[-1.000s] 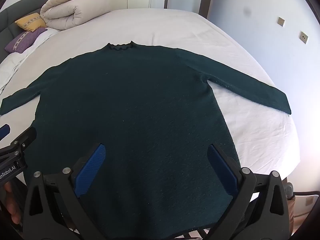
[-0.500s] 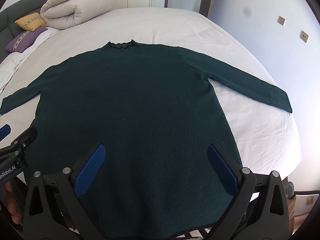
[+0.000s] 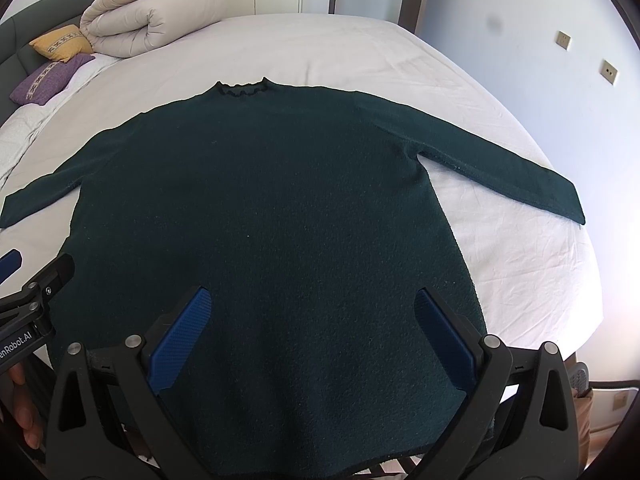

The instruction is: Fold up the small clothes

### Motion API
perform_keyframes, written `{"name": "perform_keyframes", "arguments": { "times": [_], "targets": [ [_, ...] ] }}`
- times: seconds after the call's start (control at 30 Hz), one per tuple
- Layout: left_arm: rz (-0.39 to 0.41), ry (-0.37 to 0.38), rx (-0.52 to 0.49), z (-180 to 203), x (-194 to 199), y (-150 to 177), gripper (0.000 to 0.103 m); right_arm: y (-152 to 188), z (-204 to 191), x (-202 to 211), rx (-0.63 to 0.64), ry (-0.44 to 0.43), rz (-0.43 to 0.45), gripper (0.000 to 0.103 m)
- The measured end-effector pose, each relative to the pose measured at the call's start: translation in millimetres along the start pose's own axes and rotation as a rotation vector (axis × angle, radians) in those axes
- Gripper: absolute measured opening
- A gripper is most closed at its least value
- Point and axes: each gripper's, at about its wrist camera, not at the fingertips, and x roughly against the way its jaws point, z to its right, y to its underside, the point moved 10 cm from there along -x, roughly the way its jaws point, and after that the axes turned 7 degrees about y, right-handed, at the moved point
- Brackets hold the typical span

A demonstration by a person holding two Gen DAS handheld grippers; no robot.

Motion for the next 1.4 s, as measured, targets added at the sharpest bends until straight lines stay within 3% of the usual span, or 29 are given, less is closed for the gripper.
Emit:
{"name": "perform_keyframes", "arguments": {
  "times": [1.4],
  "targets": [
    [-0.005,0.0,0.001,-1.2,-1.6,2.8,0.103,1.4,-2.6,-1.6,-0.004,-0.001,-0.001,0.103]
  ]
}}
